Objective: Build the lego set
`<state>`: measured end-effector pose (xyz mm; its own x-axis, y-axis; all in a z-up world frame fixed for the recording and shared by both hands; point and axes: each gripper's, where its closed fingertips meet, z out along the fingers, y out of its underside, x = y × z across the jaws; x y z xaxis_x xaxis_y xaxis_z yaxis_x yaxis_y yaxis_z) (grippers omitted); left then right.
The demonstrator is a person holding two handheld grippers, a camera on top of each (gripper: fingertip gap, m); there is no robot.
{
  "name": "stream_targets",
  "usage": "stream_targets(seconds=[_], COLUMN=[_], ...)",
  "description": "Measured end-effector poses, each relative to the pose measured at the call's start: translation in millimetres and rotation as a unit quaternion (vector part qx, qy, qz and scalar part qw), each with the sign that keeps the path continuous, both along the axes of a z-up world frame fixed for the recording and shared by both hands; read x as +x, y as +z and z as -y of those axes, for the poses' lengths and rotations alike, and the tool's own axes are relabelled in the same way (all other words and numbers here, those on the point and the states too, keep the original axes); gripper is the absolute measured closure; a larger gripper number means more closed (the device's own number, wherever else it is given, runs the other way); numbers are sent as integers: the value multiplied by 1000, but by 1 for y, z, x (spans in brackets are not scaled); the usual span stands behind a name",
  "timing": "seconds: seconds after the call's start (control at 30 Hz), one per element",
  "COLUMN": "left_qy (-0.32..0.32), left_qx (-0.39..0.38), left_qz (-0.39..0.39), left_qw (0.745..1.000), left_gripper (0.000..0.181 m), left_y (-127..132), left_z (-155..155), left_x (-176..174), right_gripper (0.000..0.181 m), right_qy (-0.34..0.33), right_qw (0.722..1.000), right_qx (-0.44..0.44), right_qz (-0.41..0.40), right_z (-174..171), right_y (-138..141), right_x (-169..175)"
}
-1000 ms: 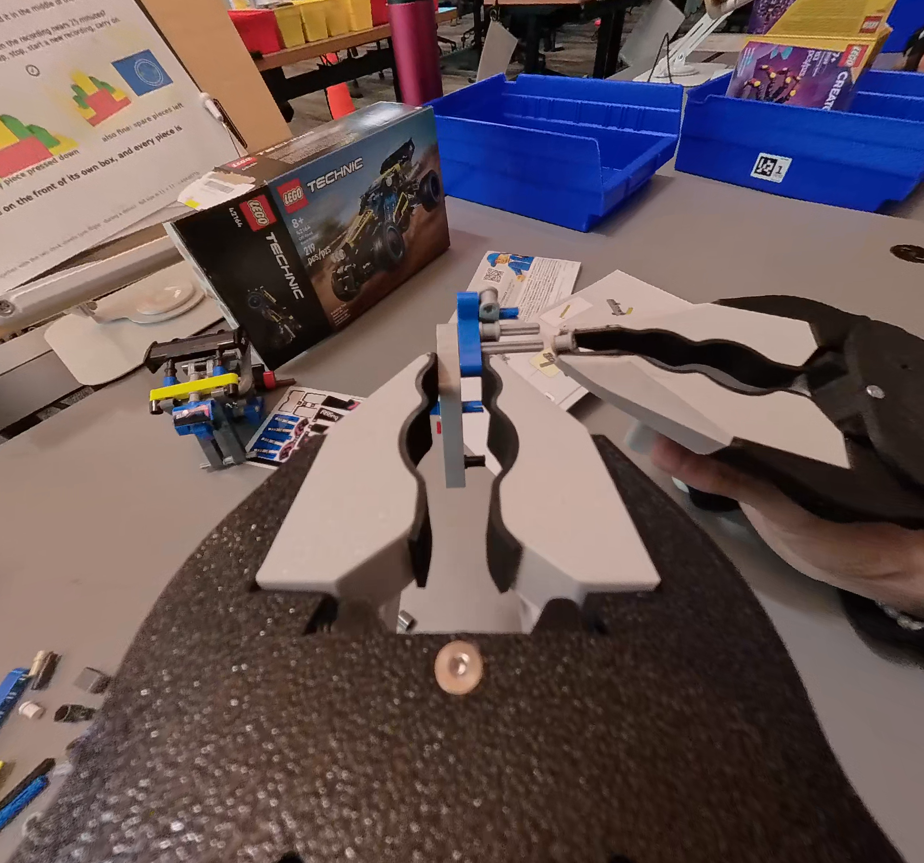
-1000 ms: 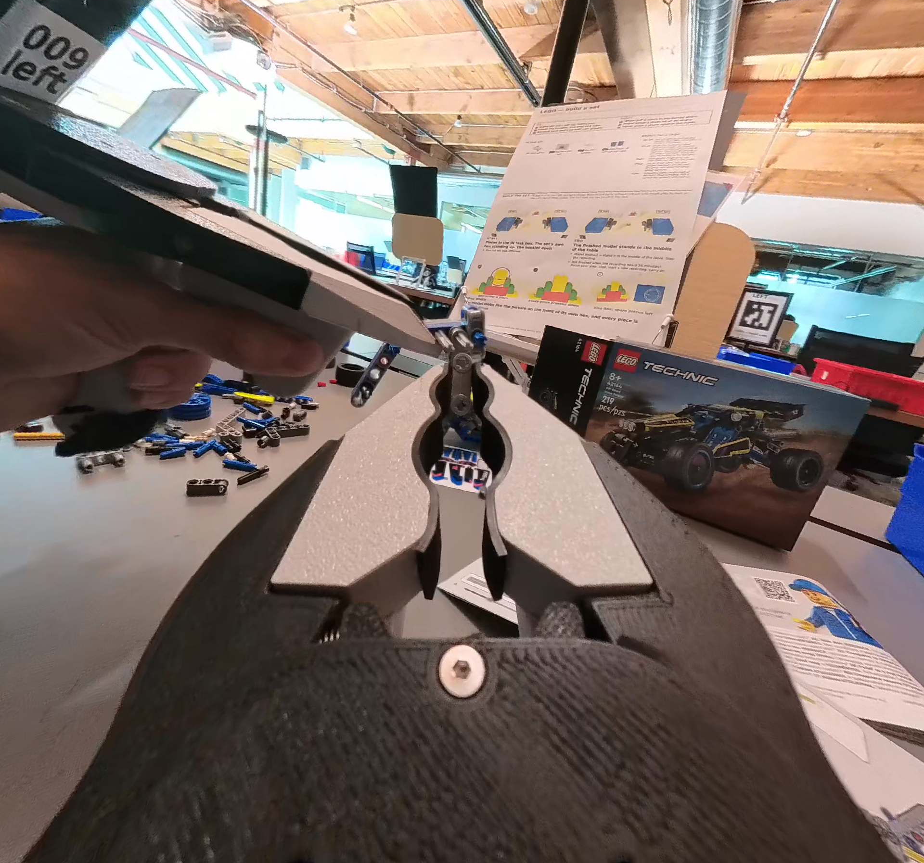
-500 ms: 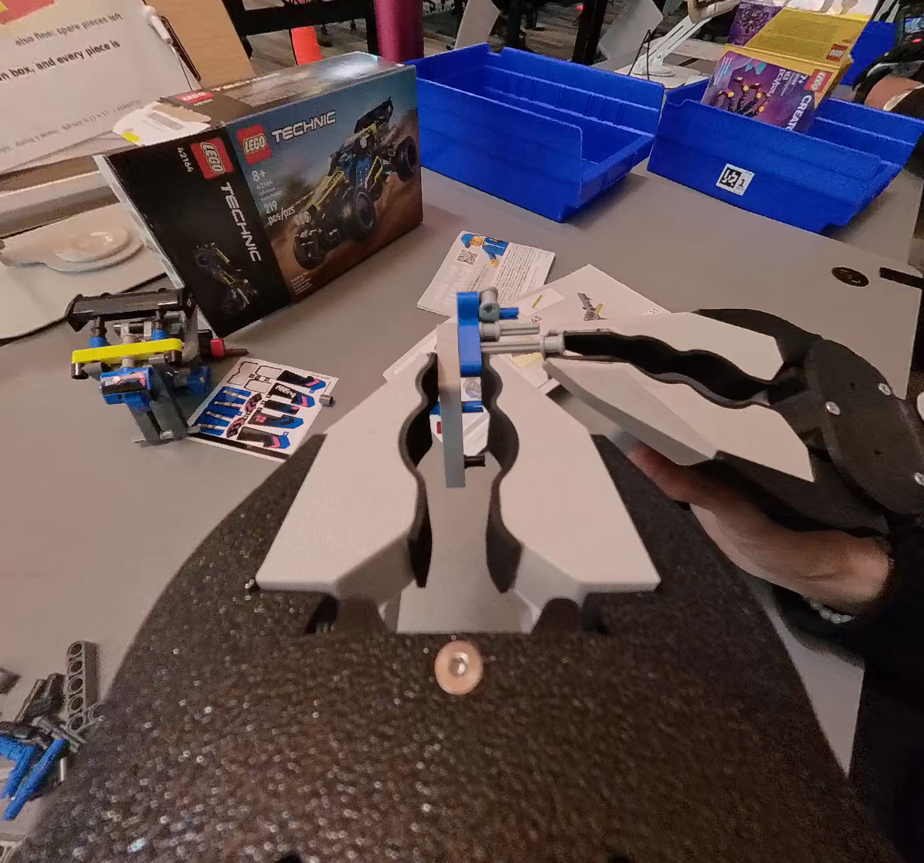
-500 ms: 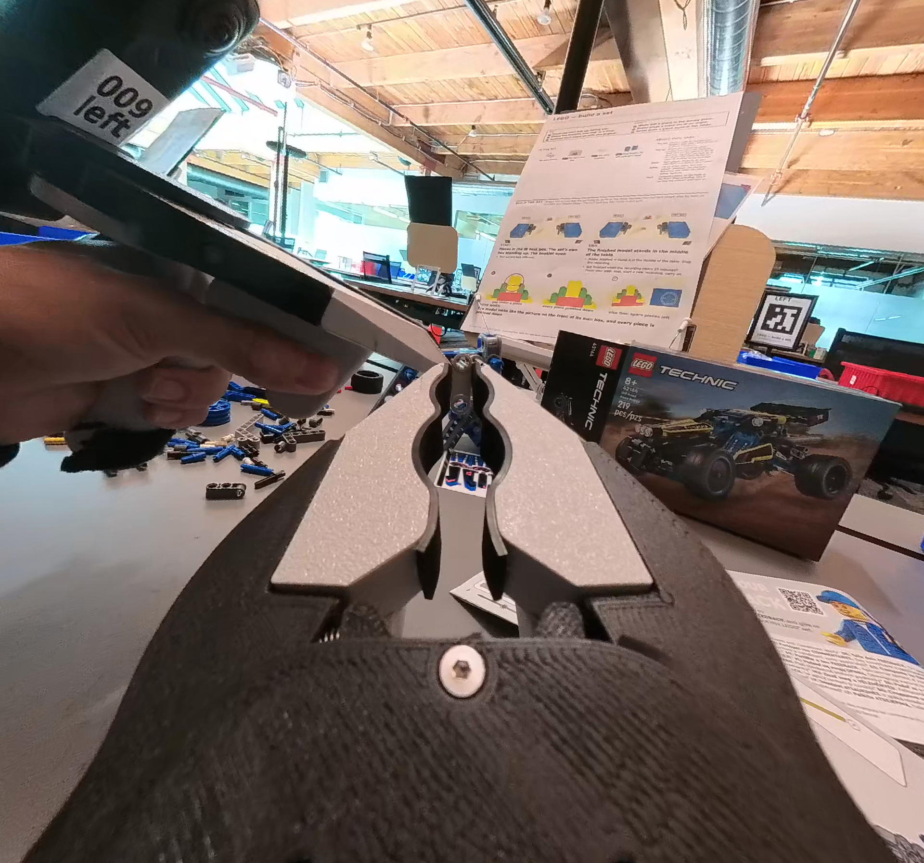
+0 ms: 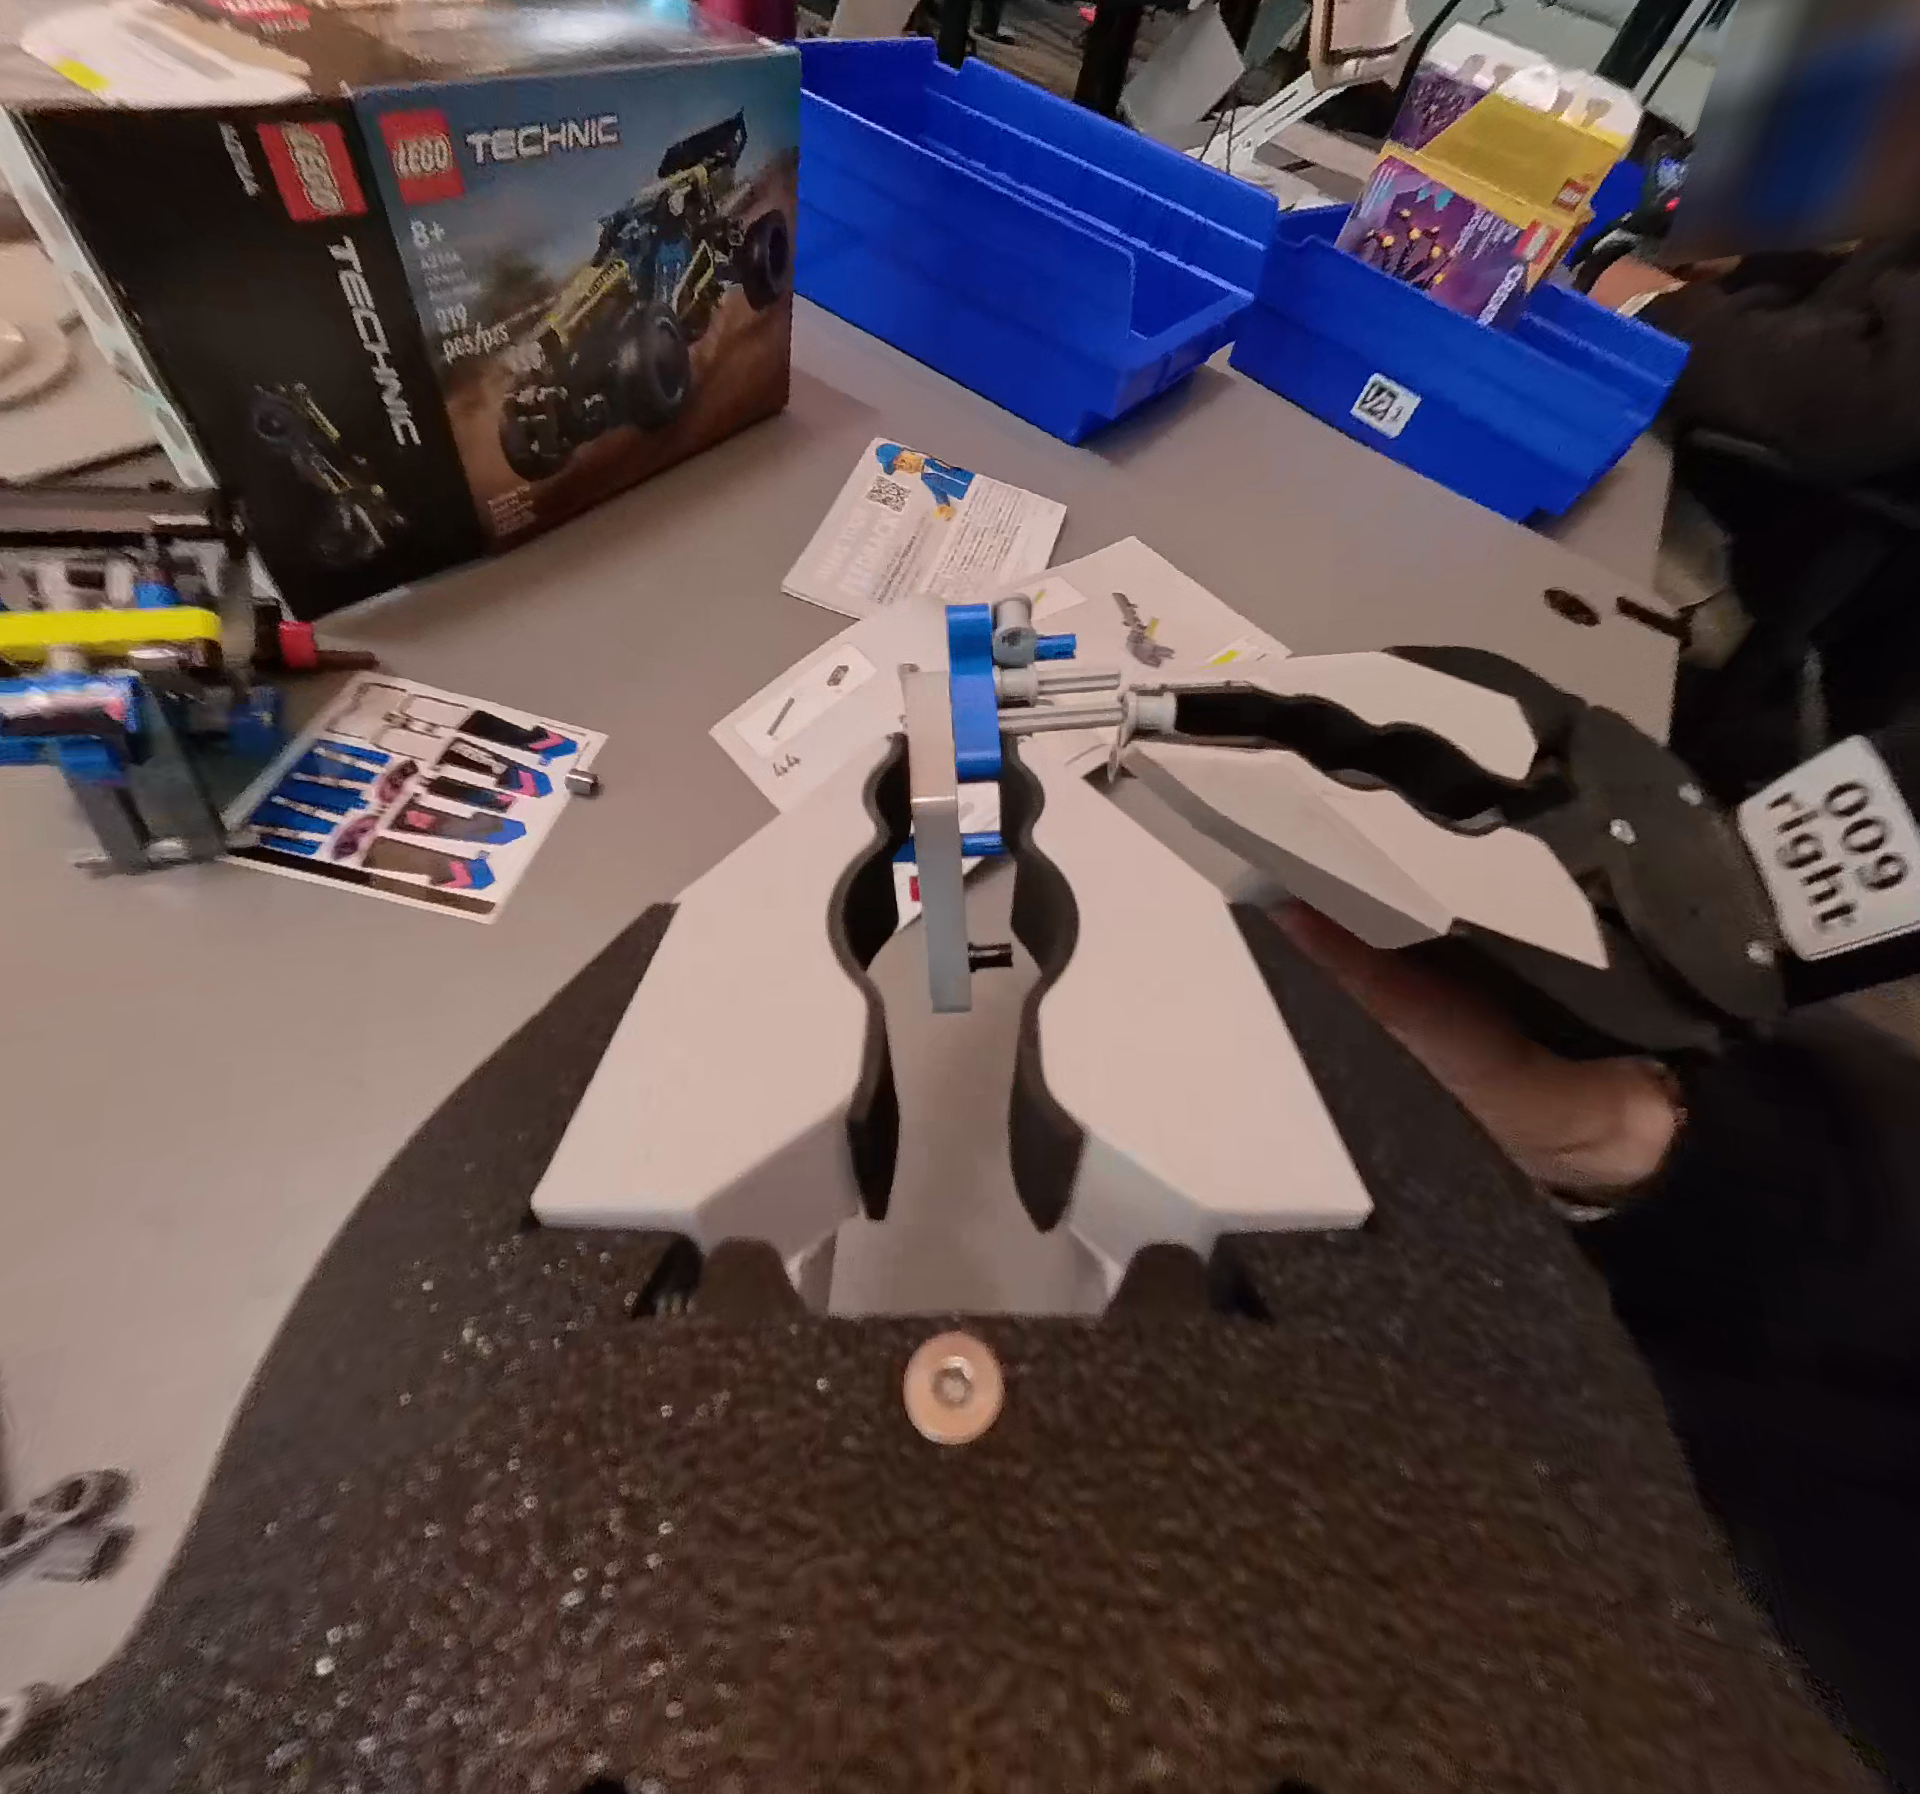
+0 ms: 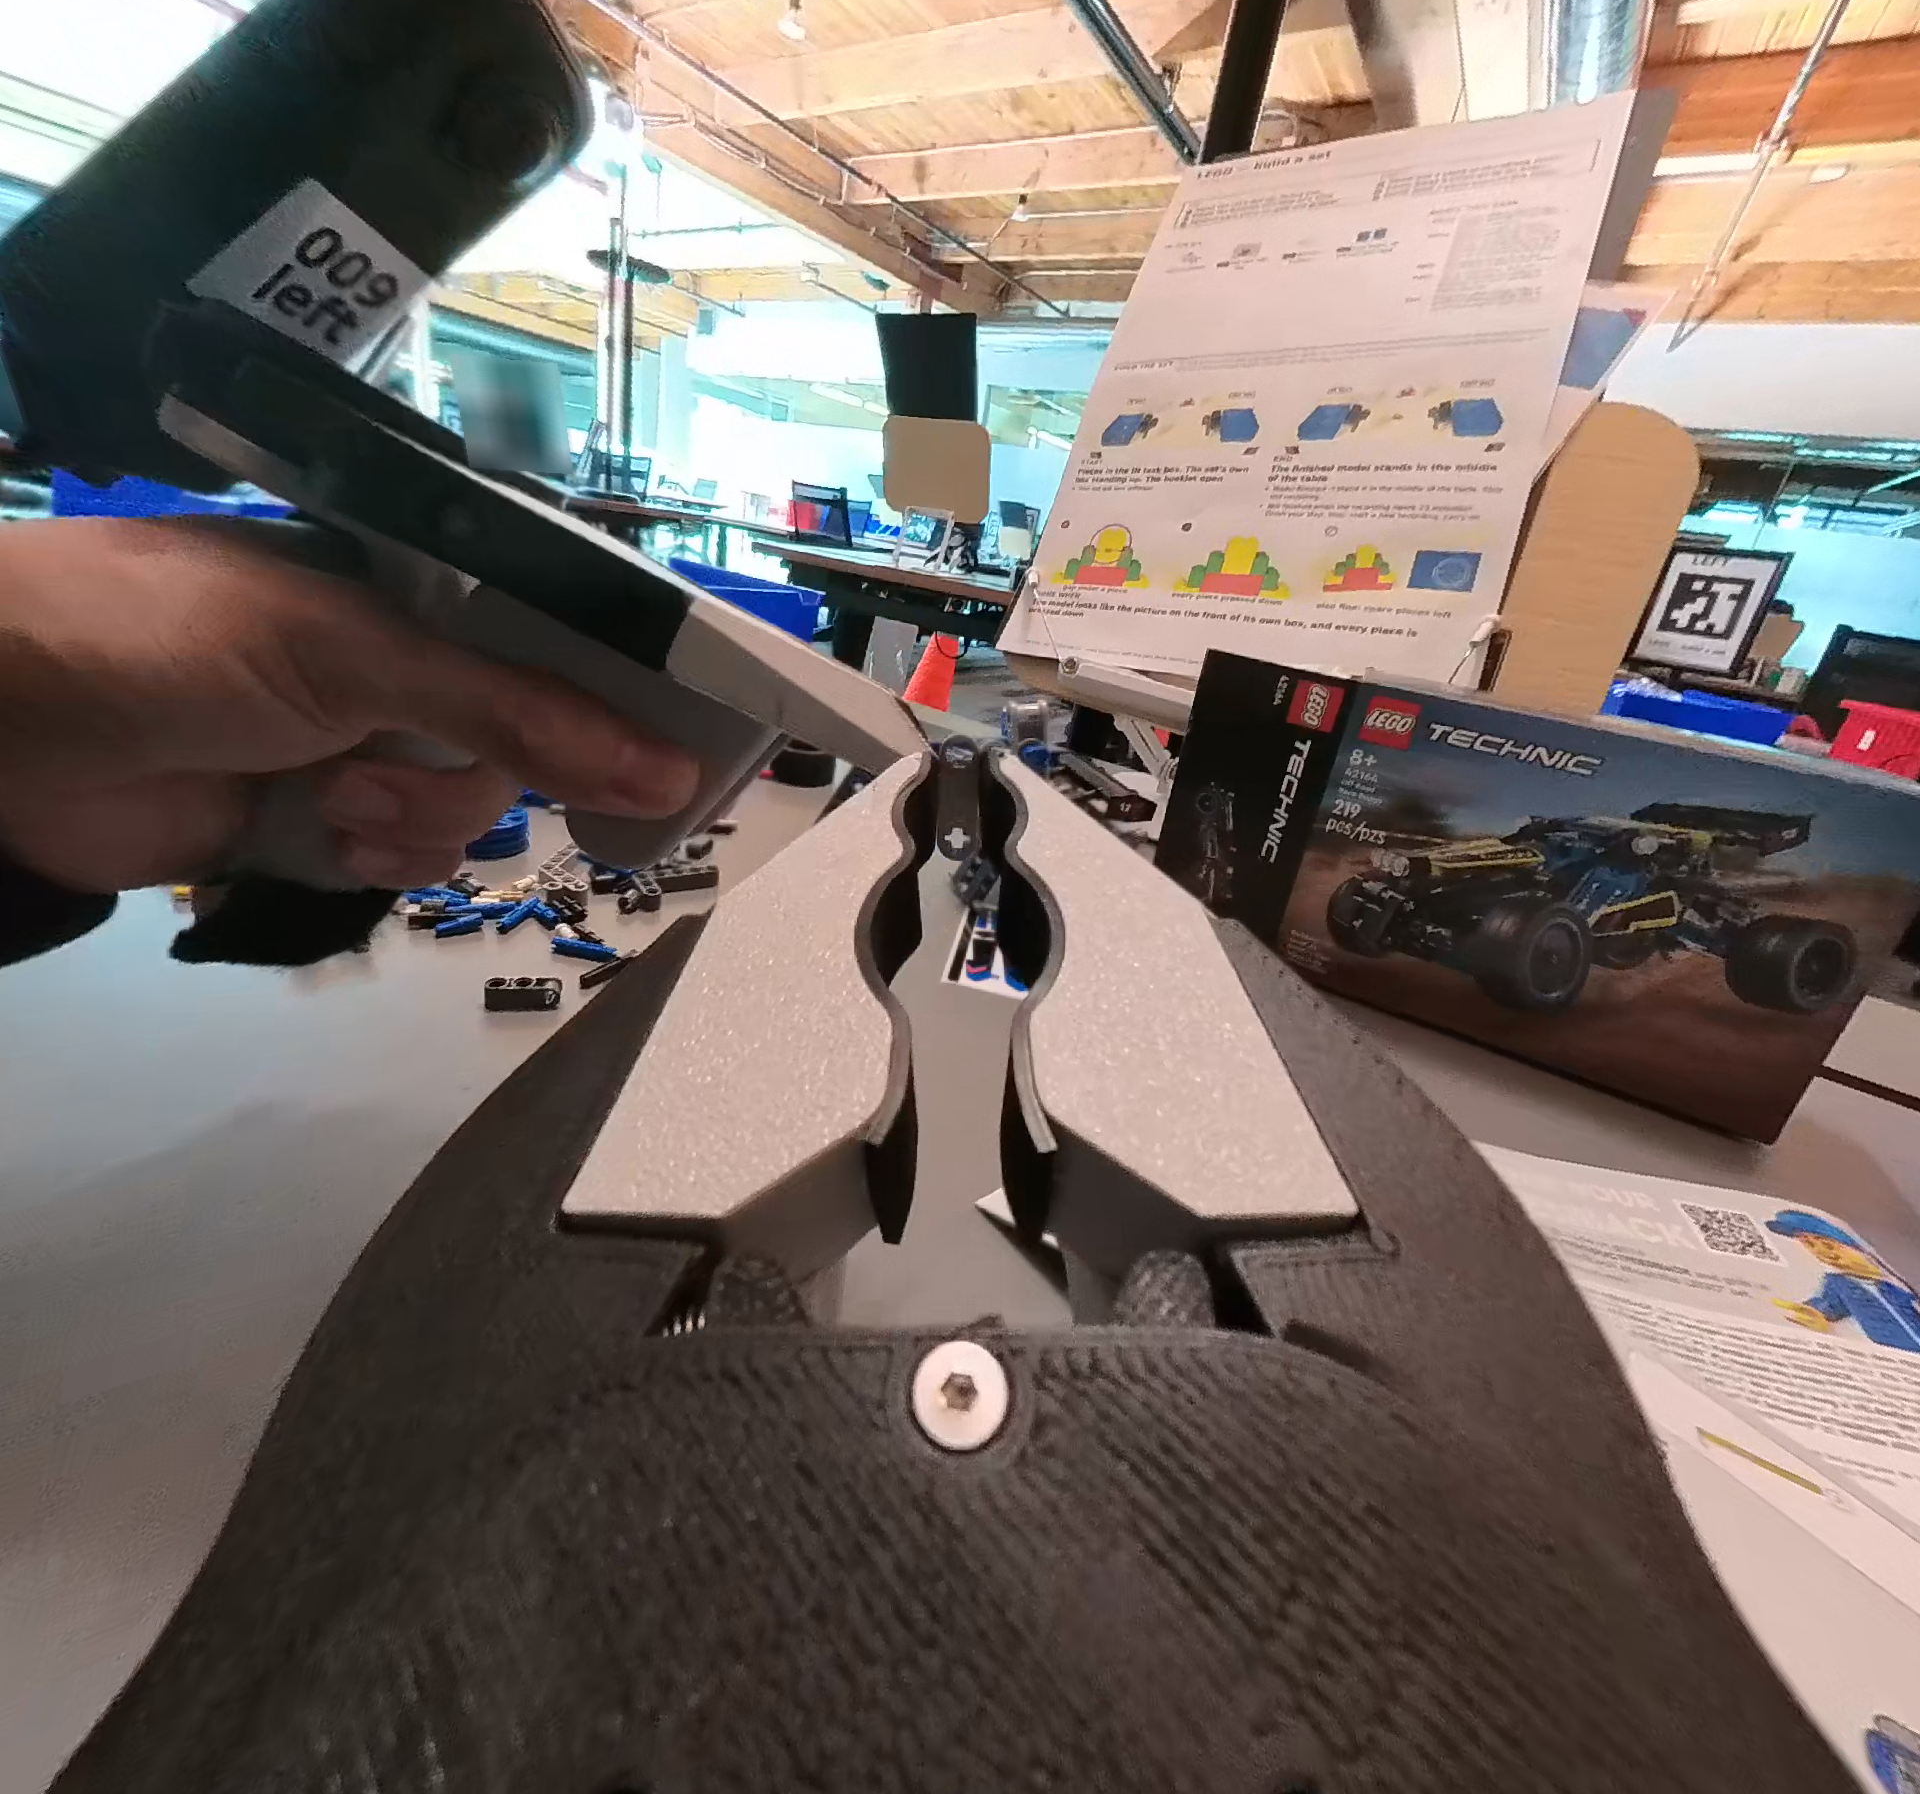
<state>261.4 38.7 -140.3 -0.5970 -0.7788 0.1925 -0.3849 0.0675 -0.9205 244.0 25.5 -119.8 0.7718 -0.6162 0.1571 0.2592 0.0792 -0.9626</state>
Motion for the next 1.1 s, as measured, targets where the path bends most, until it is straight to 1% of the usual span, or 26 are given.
stream_targets(seconds=[0.1,0.2,0.23,0.3,0.33,0.37,0.43,0.53,0.57,0.67,0.77,0.87,0.97,1.03,1.1], left_qy=[13,30,33,32,30,31,42,40,40,51,59,46,42,38,32], left_qx=[54,127,135,96,69,59,66,33,36,84,118,81,82,70,45], left_qz=[38,87,87,54,36,28,33,29,30,63,77,52,58,46,20], left_qw=[998,988,987,993,996,997,996,998,998,993,988,994,994,996,998], left_gripper=[167,167,167,167,167,167,167,167,167,167,167,167,167,167,167], left_y=[2,6,6,6,5,4,3,11,11,12,13,11,8,5,0], left_z=[-1,-3,-3,-2,-1,-1,-1,2,2,2,1,4,4,4,4], left_x=[1,2,1,1,1,1,1,-3,-4,-4,-4,-4,-3,-4,-4], right_gripper=[175,175,175,175,175,175,175,175,175,175,175,175,176,175,175], right_qy=[12,24,29,31,24,13,-6,-4,-1,-3,4,0,-23,-29,-50], right_qw=[1000,999,999,999,999,1000,1000,1000,1000,1000,1000,1000,999,999,996], right_qx=[11,16,19,23,20,7,-7,11,14,14,19,14,-11,-21,-59], right_qz=[-20,-37,-39,-35,-23,-12,9,19,15,9,-3,3,21,25,48], right_z=[1,2,2,2,2,2,2,4,4,4,4,5,5,4,2], right_y=[-1,-3,-2,-1,0,-1,-1,5,5,3,2,1,0,-2,-5], right_x=[0,1,1,1,1,1,0,-2,-3,-2,-1,-1,-1,-1,0])
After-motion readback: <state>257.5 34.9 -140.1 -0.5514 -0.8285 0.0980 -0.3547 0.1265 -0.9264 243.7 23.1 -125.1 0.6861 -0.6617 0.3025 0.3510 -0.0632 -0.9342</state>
